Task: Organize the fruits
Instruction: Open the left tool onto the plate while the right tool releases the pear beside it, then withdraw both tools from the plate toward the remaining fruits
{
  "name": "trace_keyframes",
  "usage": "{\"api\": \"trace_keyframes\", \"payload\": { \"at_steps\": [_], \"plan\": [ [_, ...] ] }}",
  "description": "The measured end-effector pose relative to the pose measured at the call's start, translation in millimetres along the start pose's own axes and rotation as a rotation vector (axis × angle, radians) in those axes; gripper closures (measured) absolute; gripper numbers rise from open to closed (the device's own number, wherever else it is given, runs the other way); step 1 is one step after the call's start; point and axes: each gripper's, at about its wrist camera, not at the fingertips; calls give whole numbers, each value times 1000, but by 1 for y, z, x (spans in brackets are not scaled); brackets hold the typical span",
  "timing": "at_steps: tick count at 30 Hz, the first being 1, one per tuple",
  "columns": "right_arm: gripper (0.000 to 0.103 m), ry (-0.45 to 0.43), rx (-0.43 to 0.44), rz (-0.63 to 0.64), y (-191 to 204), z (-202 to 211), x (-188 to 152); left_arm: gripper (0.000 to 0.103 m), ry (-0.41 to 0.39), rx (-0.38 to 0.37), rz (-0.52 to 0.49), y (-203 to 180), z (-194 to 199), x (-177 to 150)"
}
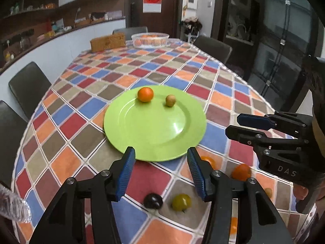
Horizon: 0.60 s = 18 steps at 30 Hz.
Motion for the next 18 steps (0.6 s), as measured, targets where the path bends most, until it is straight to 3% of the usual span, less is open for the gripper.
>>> {"api": "trace_keyframes", "payload": {
  "at_steps": [3,7,18],
  "plan": [
    [68,-45,0,-1,5,26,-6,45,-42,7,-18,-11,23,-3],
    [61,-90,8,-19,8,56,-16,40,-101,9,-29,-24,51,-9],
    [61,-163,-43,-32,7,111,-58,35,-185,15,-58,-61,96,-44]
  ]
}}
Point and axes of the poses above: each gripper's, at about its wrist camera, not at the fingertips, and z roughly against the way its jaws point, y to its left, x to its top, and after that the axes turned 3 degrees about -y, right-handed
